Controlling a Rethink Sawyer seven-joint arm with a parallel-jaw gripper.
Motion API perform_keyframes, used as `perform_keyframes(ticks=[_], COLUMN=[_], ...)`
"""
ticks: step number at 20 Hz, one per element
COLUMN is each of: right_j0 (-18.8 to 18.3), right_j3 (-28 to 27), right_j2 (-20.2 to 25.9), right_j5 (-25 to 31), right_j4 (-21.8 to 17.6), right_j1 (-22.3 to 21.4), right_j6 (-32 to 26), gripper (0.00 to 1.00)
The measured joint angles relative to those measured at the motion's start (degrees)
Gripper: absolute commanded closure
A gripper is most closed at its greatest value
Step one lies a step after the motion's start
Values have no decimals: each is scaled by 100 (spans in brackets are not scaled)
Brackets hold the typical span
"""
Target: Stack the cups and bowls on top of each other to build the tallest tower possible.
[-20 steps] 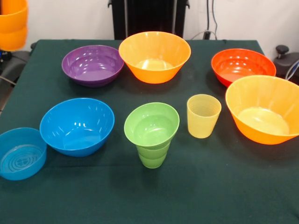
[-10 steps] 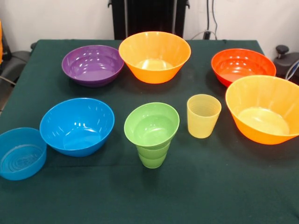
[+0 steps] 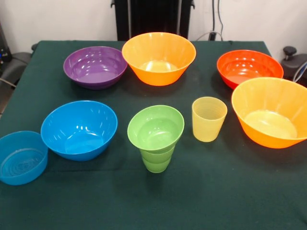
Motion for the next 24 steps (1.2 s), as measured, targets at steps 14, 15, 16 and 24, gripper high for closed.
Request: perform_keyframes(ticks=[14, 15, 16, 24], right_j0=[367, 433, 463, 832], right_j3=[-432, -431, -431, -432], right_j2=[-178, -248, -284, -627], right_j5=[2, 2, 2, 2], right_j4=[4, 8, 13, 82], right_j1=[389, 402, 406, 412], right_j6=[0, 0, 0, 0], gripper=[100, 100, 100, 100])
